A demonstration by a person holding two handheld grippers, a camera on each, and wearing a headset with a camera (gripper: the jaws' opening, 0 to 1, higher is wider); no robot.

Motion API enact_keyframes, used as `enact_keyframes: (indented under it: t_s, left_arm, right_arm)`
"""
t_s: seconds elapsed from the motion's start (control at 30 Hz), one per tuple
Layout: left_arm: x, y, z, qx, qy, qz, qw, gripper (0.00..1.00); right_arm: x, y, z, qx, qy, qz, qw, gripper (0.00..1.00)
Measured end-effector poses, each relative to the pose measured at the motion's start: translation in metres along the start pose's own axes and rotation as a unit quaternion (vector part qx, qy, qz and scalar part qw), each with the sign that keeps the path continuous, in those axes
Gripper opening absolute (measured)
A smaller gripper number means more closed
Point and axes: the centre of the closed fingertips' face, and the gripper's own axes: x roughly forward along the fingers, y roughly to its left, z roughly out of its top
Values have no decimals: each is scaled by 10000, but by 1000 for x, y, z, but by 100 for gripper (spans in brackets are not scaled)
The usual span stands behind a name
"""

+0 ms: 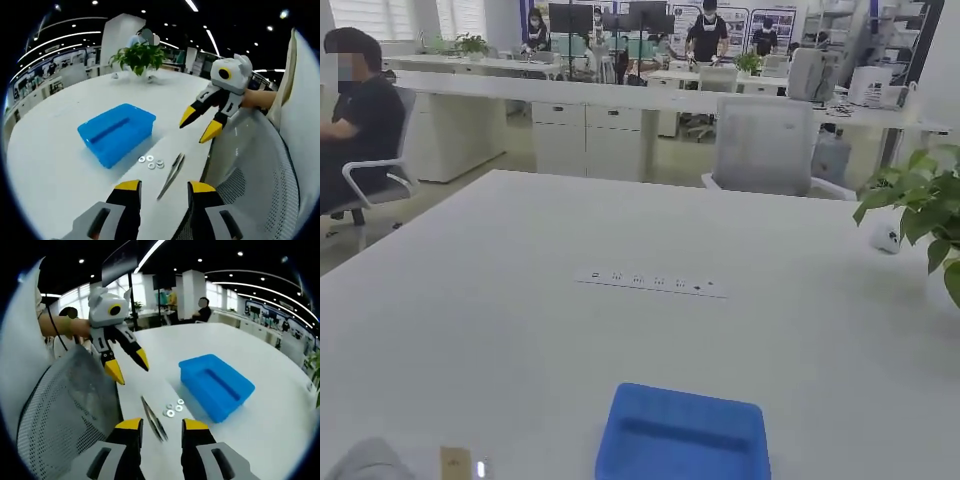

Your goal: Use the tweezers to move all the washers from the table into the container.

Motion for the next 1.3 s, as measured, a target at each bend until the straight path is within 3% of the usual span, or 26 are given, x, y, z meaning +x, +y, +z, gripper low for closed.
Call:
enact_keyframes:
  t_s: [0.07, 0.17, 0.37, 0.5, 0.77, 1.07, 1.3]
  left_arm:
    - [5, 0, -7, 123, 230, -23, 9997, 32]
    - [15, 2, -25, 540, 796, -49, 9954, 27]
    - [30, 1, -37, 989, 1265, -148, 9869, 22]
    - [34, 2, -37, 1071, 1397, -182, 9842, 21]
    - [39, 7, -44, 1419, 1814, -288, 9727, 15]
    - [46, 10, -41, 1508, 1844, -326, 9707, 1]
    - [45, 12, -40, 1591, 1925, -367, 9676, 0]
  right_arm:
    - [4, 2, -1, -17, 30, 42, 10000, 27]
    - [13, 6, -6, -153, 210, 148, 9996, 25]
    - [26, 11, -23, -605, 729, 348, 9949, 21]
    - [31, 11, -29, -813, 920, 417, 9916, 18]
    - [44, 10, -36, -978, 1169, 576, 9866, 17]
    - [50, 8, -39, -1026, 1259, 691, 9843, 16]
    - [53, 10, -42, -811, 1189, 787, 9865, 15]
